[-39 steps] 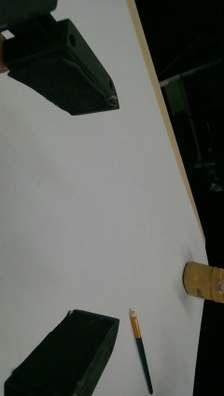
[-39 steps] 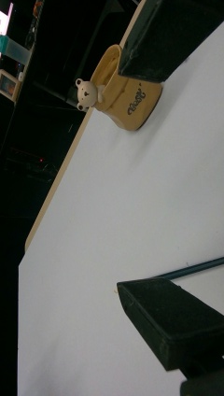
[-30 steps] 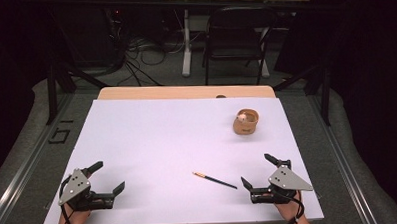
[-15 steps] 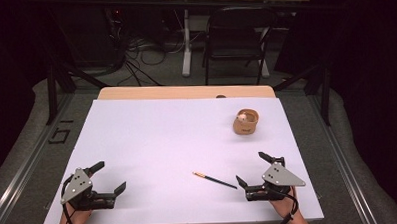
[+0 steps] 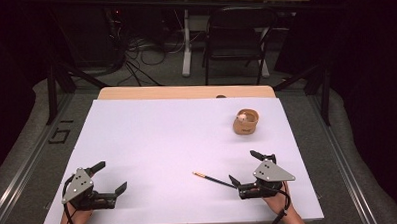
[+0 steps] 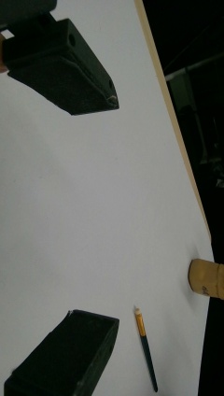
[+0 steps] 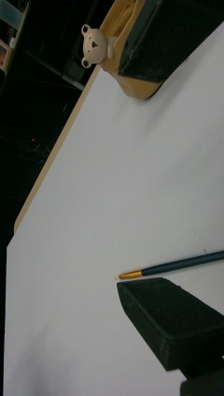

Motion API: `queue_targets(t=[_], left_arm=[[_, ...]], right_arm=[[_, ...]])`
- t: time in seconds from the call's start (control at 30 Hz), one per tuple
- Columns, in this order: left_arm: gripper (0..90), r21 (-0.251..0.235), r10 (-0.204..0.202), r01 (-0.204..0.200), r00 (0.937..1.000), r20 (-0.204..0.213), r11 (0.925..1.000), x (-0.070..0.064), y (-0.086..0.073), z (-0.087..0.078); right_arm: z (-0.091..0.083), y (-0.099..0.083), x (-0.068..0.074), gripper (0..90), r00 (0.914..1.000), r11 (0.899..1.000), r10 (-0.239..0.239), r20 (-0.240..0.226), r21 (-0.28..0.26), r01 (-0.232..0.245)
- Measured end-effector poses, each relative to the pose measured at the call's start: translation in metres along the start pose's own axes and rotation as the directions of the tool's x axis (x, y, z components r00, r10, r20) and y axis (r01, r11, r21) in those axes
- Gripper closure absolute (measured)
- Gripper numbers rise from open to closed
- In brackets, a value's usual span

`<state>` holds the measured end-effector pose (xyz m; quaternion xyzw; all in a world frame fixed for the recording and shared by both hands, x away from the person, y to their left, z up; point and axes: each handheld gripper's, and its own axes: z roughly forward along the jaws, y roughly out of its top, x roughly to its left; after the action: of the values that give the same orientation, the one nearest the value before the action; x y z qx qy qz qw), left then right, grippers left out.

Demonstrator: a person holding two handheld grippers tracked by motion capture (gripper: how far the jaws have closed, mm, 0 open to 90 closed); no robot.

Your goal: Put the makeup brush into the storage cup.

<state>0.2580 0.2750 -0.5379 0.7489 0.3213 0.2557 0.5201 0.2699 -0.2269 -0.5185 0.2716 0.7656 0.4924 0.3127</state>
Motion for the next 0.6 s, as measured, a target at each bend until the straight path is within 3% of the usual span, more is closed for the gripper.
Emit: queue_targets(t=[0.6], left_arm=[[0.0,0.009,0.002,-0.002,1.0,0.007,1.0,0.0,-0.001,0.001]], right_arm=[[0.035,0.004,0.002,0.0,0.997,0.997,0.002,-0.078,0.071,0.004]])
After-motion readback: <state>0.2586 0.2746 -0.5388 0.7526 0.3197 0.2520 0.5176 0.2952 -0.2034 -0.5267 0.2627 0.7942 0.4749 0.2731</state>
